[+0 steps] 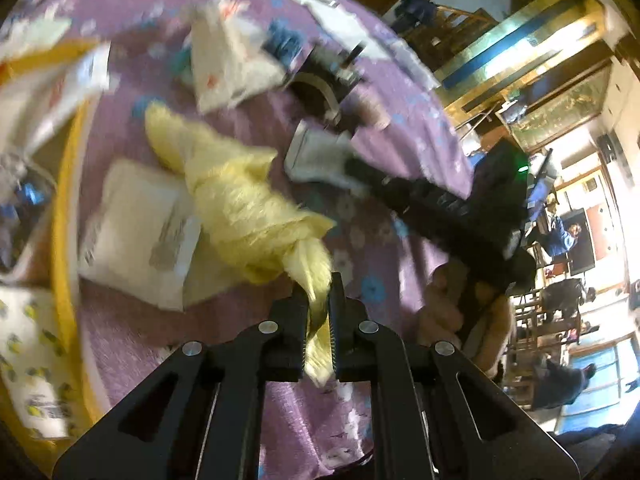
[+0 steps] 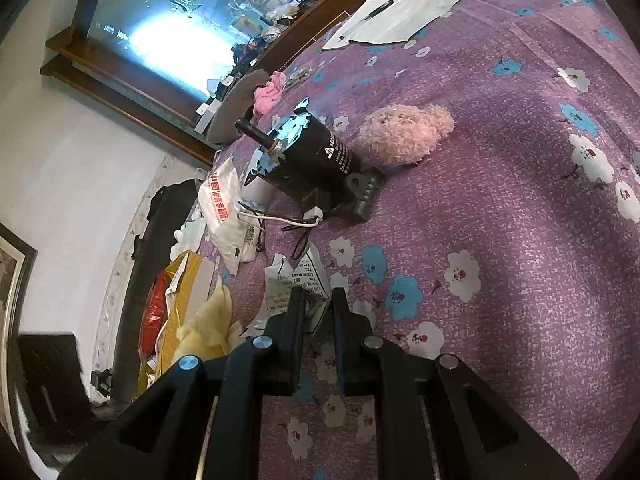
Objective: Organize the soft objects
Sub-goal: 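Lift the yellow towel and barcode tag and carry both toward the tray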
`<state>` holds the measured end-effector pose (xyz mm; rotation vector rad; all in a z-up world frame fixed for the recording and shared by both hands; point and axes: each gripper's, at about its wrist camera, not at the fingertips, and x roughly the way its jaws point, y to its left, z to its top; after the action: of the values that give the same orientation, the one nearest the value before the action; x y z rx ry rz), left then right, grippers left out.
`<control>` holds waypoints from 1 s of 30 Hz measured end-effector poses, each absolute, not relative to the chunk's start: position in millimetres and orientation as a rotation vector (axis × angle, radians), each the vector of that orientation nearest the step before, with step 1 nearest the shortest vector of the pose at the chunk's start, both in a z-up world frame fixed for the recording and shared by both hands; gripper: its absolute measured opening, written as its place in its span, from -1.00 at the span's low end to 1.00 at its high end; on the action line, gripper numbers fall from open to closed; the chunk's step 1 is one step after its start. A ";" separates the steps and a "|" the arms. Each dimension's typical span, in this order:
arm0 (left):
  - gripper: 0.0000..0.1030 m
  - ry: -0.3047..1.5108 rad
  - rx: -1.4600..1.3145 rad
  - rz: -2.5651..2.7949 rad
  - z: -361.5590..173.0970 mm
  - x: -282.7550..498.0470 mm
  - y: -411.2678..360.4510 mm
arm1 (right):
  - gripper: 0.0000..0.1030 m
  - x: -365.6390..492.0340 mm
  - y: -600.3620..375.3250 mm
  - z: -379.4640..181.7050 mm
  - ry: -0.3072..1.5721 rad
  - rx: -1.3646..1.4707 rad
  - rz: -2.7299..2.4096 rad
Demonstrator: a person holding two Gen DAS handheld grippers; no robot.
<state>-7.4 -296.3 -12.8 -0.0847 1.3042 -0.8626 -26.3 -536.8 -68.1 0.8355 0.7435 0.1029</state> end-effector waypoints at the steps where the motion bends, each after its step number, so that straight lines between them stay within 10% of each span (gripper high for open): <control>1: -0.87 1.322 -0.099 -0.861 -15.8 -5.3 -295.7 | -0.77 -26.3 -536.9 -67.9 0.743 0.835 0.104; 9: 0.25 1.217 -0.185 -0.814 1.5 7.8 -286.1 | -0.77 -25.6 -536.4 -68.2 0.741 0.837 0.108; 17: 0.24 1.212 -0.118 -0.656 -21.8 36.5 -300.4 | -0.76 -26.8 -536.8 -68.1 0.739 0.841 0.113; 20: -0.37 1.166 -0.050 -0.591 -26.2 36.7 -299.1 | -0.76 -27.0 -535.5 -67.2 0.739 0.836 0.115; 30: -0.42 1.158 -0.181 -0.692 -17.8 19.0 -276.3 | -0.76 -30.1 -536.3 -63.9 0.711 0.837 0.124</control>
<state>19.0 -276.3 -17.8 -0.1814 1.1584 -0.6918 -30.1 -536.3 -63.9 0.8372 0.7109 0.1241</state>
